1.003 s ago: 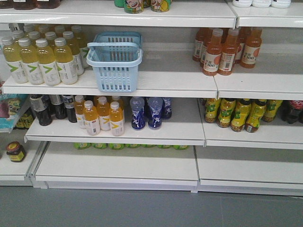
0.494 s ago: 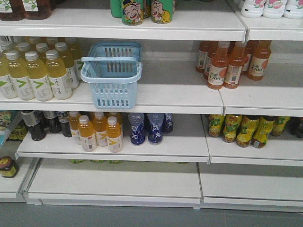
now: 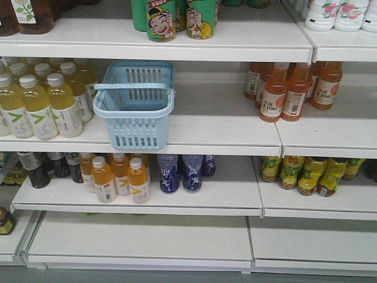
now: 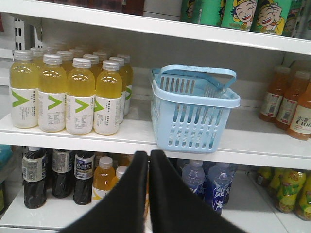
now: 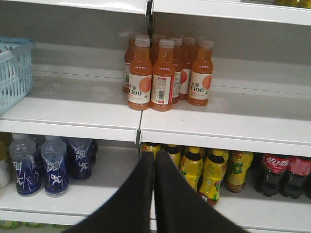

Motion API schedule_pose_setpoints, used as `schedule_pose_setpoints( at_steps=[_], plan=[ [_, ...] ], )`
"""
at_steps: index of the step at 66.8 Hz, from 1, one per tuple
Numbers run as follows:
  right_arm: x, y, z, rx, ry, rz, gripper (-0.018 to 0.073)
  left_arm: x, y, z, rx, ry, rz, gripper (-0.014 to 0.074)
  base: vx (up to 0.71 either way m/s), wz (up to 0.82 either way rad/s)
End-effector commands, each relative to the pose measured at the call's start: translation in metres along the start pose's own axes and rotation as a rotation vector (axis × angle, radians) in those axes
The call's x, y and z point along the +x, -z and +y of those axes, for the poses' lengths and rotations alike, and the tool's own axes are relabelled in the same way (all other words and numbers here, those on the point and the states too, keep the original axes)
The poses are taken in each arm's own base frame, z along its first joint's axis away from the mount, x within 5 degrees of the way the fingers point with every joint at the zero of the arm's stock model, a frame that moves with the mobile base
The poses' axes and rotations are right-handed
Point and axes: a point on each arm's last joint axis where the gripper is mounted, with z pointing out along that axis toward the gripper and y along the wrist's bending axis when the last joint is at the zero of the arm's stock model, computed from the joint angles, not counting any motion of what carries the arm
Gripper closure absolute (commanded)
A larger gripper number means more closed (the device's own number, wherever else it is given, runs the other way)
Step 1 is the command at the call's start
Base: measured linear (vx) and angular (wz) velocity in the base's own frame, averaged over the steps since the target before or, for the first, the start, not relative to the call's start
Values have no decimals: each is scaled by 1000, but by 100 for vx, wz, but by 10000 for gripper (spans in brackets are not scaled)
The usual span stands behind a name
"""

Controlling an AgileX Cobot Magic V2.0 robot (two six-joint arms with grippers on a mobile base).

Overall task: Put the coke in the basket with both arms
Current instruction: 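Drive closer and stop in front of the light-blue basket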

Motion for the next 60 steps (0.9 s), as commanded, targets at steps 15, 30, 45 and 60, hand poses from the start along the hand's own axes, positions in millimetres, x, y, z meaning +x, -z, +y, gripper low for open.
schedule_pose_setpoints(
  at_steps=[15, 30, 45, 60],
  plan=[
    [-4, 1, 1, -3, 22, -73, 564, -19, 4, -4, 22, 0, -133, 602, 6, -2],
    [-4, 1, 1, -3, 22, -73, 564, -19, 4, -4, 22, 0, -133, 602, 4, -3],
    [-4, 1, 1, -3, 22, -73, 564, -19, 4, -4, 22, 0, -133, 602, 3, -3],
    [-4, 1, 1, -3, 22, -73, 564, -19, 4, -4, 22, 0, -133, 602, 1, -1]
  ],
)
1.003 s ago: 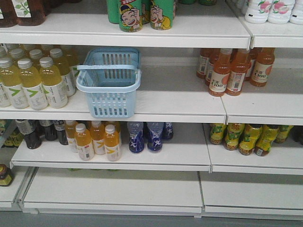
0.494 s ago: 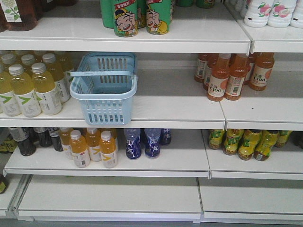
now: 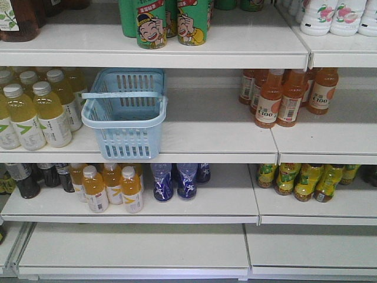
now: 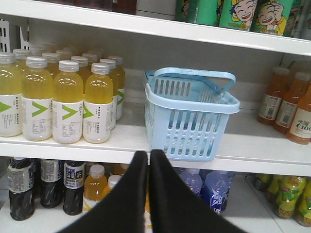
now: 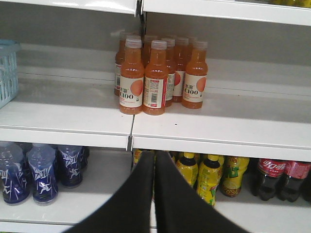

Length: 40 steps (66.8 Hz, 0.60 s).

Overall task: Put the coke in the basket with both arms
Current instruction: 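Drive closer and stop in front of the light-blue basket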

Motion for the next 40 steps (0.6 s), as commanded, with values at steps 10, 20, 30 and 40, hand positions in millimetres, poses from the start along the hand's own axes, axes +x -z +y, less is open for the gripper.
schedule_pose_setpoints(
  at_steps=[10, 20, 30, 40],
  plan=[
    [-4, 1, 1, -3, 22, -73, 564, -19, 4, -4, 22, 0, -133, 602, 0, 0],
    [-4, 1, 1, -3, 22, -72, 564, -19, 4, -4, 22, 0, -133, 602, 0, 0],
    [-4, 1, 1, -3, 22, -72, 564, -19, 4, -4, 22, 0, -133, 602, 0, 0],
    [-4, 1, 1, -3, 22, -72, 564, -19, 4, -4, 22, 0, -133, 602, 0, 0]
  ],
)
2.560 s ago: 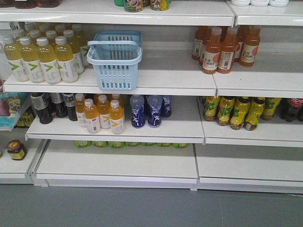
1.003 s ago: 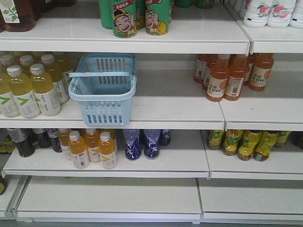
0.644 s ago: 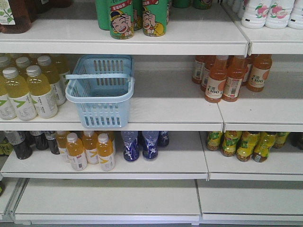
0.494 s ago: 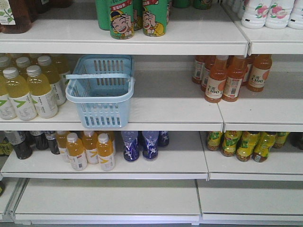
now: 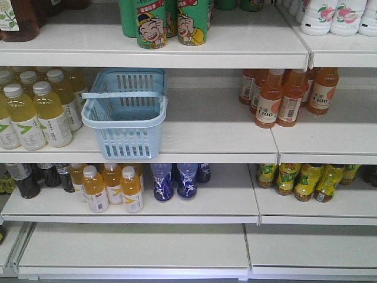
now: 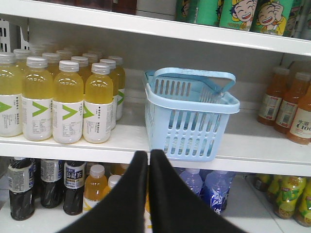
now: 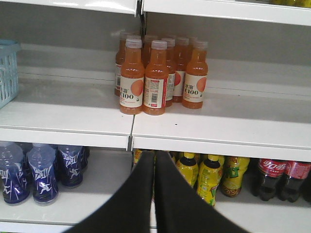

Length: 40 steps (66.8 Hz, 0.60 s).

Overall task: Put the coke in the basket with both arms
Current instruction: 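Drive closer and stop in front of the light-blue basket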

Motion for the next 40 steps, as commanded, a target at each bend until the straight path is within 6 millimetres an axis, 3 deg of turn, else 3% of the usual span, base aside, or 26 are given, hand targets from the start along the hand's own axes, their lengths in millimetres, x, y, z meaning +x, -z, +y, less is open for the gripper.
schedule_pose_setpoints(
  at_steps=[1, 10, 19, 23, 29, 35, 40],
  plan=[
    [-4, 1, 1, -3, 22, -72, 564, -19, 4, -4, 22, 0, -133, 602, 0, 0],
    [-4, 1, 1, -3, 22, -72, 564, -21, 4, -4, 35, 135, -153, 602, 0, 0],
    [-4, 1, 1, -3, 22, -72, 564, -24, 5, -3, 90, 835, -170, 602, 0, 0],
    [-4, 1, 1, -3, 22, -72, 564, -24, 5, -2, 104, 1034, -164, 602, 0, 0],
    [-4, 1, 1, -3, 22, -72, 564, -24, 5, -2, 112, 1157, -168, 602, 0, 0],
    [-4, 1, 1, -3, 22, -72, 564, -34, 7, 4, 129, 1234, -293, 602, 0, 0],
    [-4, 1, 1, -3, 22, -72, 564, -43, 11, 8, 162, 1435, -379, 602, 0, 0]
  ],
)
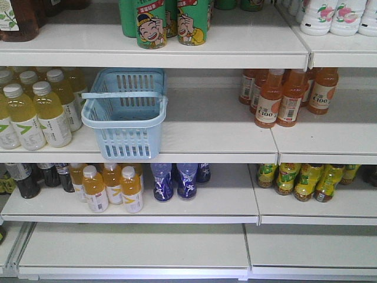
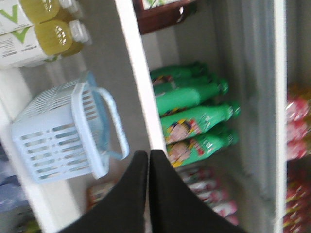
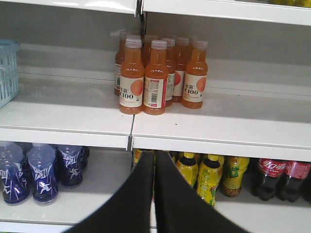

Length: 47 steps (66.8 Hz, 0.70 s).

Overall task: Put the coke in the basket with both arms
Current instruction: 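Drive closer and stop in front of the light-blue basket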

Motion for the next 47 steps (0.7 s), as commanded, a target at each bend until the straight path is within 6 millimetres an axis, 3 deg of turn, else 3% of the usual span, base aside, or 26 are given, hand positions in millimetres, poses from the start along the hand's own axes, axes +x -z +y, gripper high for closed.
schedule_pose_setpoints(
  at_steps=[1, 6, 10, 22, 28, 37, 47],
  plan=[
    [-4, 1, 1, -3, 22, -73, 564, -17, 5, -28, 180, 270, -144, 602, 0, 0],
    [-4, 1, 1, -3, 22, -73, 564, -21, 8, -45, 242, 429, -143, 602, 0, 0],
    [-4, 1, 1, -3, 22, -73, 564, -24, 13, -71, 320, 449, -121, 602, 0, 0],
    [-4, 1, 1, -3, 22, -73, 564, -35, 44, -175, 592, 290, -103, 602, 0, 0],
    [-4, 1, 1, -3, 22, -73, 564, -39, 43, -215, 657, 133, -135, 602, 0, 0],
    [-4, 1, 1, -3, 22, -73, 564, -38, 20, -255, 664, -94, -162, 598, 0, 0],
    [-4, 1, 1, -3, 22, -73, 564, -31, -34, -248, 524, -75, -87, 573, 0, 0]
  ],
)
